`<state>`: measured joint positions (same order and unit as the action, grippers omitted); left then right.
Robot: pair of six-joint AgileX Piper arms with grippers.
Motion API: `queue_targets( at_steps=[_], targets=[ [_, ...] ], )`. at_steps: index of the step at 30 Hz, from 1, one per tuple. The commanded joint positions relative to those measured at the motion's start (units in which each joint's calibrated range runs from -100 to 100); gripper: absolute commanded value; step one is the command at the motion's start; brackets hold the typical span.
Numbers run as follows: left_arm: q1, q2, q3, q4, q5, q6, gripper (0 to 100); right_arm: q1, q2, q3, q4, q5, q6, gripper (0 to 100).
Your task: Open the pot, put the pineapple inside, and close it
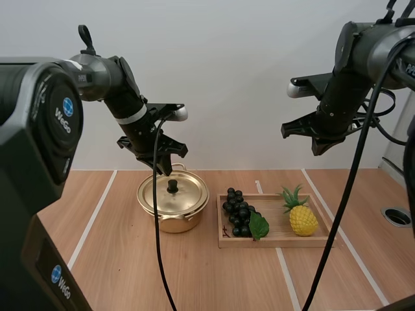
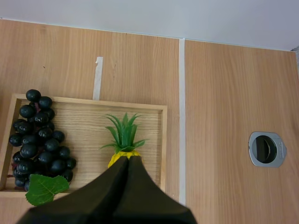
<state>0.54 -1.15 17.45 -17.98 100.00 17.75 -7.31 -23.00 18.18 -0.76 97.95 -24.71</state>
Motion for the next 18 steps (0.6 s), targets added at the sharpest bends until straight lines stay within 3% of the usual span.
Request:
queue_targets(
  at_steps=[1, 3, 7, 12, 18],
  targets=[
    [-0.14, 0.4, 0.1, -2.2, -1.4, 2.4, 69, -0.2, 0.9, 0.1, 0.0, -0.1, -0.3, 0],
    [-0.14, 0.4, 0.1, -3.4, -1.4, 4.8, 100, -0.2, 2.0, 0.1, 0.0, 0.1, -0.3, 0],
    [-0.14, 0.4, 0.1, -6.7, -3.2, 7.5, 100, -0.2, 2.9, 0.2, 0.0, 0.1, -0.3, 0],
    [-0.14, 1.2, 0.1, -6.2, -7.1, 7.7, 100, -0.2, 4.1, 0.9, 0.1, 0.3, -0.3, 0],
    [-1.52, 3.3, 0.1, 0.8, -9.6, 6.7, 100, -0.2, 4.6, 3.2, 0.1, -2.8, -0.3, 0]
  ],
)
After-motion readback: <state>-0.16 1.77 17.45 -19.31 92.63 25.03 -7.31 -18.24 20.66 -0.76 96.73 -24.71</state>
